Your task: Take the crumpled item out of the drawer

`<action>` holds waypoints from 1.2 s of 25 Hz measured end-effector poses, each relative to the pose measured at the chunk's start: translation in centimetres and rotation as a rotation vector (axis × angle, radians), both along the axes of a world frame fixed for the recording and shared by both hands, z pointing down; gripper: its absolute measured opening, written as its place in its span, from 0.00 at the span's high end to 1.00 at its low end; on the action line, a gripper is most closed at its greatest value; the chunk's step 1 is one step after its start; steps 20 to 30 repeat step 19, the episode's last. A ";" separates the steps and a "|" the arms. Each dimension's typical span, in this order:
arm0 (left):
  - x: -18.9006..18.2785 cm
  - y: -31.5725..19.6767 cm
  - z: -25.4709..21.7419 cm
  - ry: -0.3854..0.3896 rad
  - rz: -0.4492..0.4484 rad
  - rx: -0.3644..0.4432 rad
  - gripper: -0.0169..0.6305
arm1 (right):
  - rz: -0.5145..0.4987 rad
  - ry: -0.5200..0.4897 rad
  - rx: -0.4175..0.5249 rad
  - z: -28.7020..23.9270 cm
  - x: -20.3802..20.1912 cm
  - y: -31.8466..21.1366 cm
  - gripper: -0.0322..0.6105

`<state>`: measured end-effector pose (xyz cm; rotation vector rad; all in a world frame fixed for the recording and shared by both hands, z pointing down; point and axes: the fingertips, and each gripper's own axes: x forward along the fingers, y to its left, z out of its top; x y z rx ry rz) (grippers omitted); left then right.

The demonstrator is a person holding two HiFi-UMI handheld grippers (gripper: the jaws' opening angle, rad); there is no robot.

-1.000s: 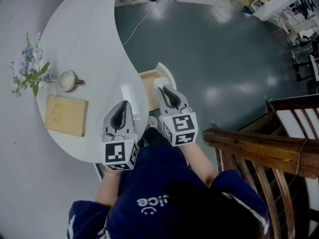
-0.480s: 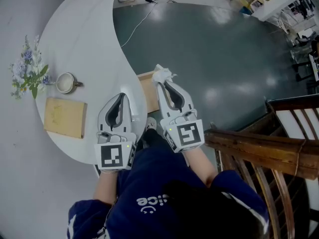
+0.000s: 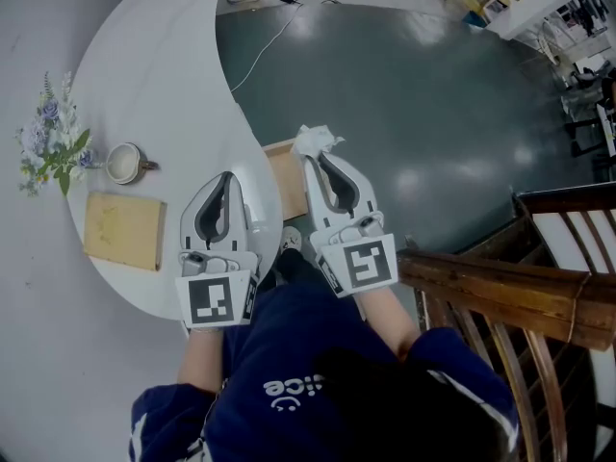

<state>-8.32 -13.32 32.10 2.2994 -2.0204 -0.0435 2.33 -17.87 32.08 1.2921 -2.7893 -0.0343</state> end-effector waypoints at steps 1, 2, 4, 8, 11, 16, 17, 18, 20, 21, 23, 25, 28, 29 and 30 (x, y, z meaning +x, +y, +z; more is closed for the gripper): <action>0.0 -0.1 0.1 -0.004 0.003 0.001 0.97 | 0.001 0.000 0.000 0.1 0.0 -0.1 0.88; 0.1 -0.2 0.2 -0.006 0.007 0.002 0.97 | 0.003 0.000 -0.001 0.1 -0.1 -0.2 0.88; 0.1 -0.4 0.3 -0.009 0.014 0.003 0.97 | 0.006 -0.002 -0.001 0.3 -0.3 -0.5 0.88; -0.2 -0.8 0.7 -0.001 0.002 -0.013 0.97 | -0.001 0.007 -0.008 0.6 -0.5 -0.8 0.88; -0.3 -1.1 0.9 -0.006 -0.004 -0.020 0.97 | -0.002 0.013 -0.019 1.1 -0.5 -1.0 0.88; -0.8 -1.3 1.2 -0.009 -0.014 -0.022 0.97 | -0.006 0.019 -0.016 1.2 -0.6 -1.2 0.88; -0.9 -1.4 1.3 -0.009 -0.016 -0.023 0.97 | -0.006 0.017 -0.015 1.2 -0.7 -1.2 0.88; -1.0 -1.4 1.3 -0.010 -0.018 -0.024 0.97 | -0.007 0.016 -0.014 1.2 -0.7 -1.3 0.88; -1.1 -1.4 1.4 -0.010 -0.021 -0.025 0.97 | -0.007 0.014 -0.013 1.2 -0.7 -1.4 0.88; -1.1 -1.4 1.4 -0.010 -0.021 -0.025 0.97 | -0.007 0.014 -0.013 1.2 -0.7 -1.4 0.88; -1.1 -1.4 1.4 -0.010 -0.021 -0.025 0.97 | -0.007 0.014 -0.013 1.2 -0.7 -1.4 0.88; -1.1 -1.4 1.4 -0.010 -0.021 -0.025 0.97 | -0.007 0.014 -0.013 1.2 -0.7 -1.4 0.88; -1.1 -1.4 1.4 -0.010 -0.021 -0.025 0.97 | -0.007 0.014 -0.013 1.2 -0.7 -1.4 0.88; -1.1 -1.4 1.4 -0.010 -0.021 -0.025 0.97 | -0.007 0.014 -0.013 1.2 -0.7 -1.4 0.88; -1.1 -1.4 1.4 -0.010 -0.021 -0.025 0.97 | -0.007 0.014 -0.013 1.2 -0.7 -1.4 0.88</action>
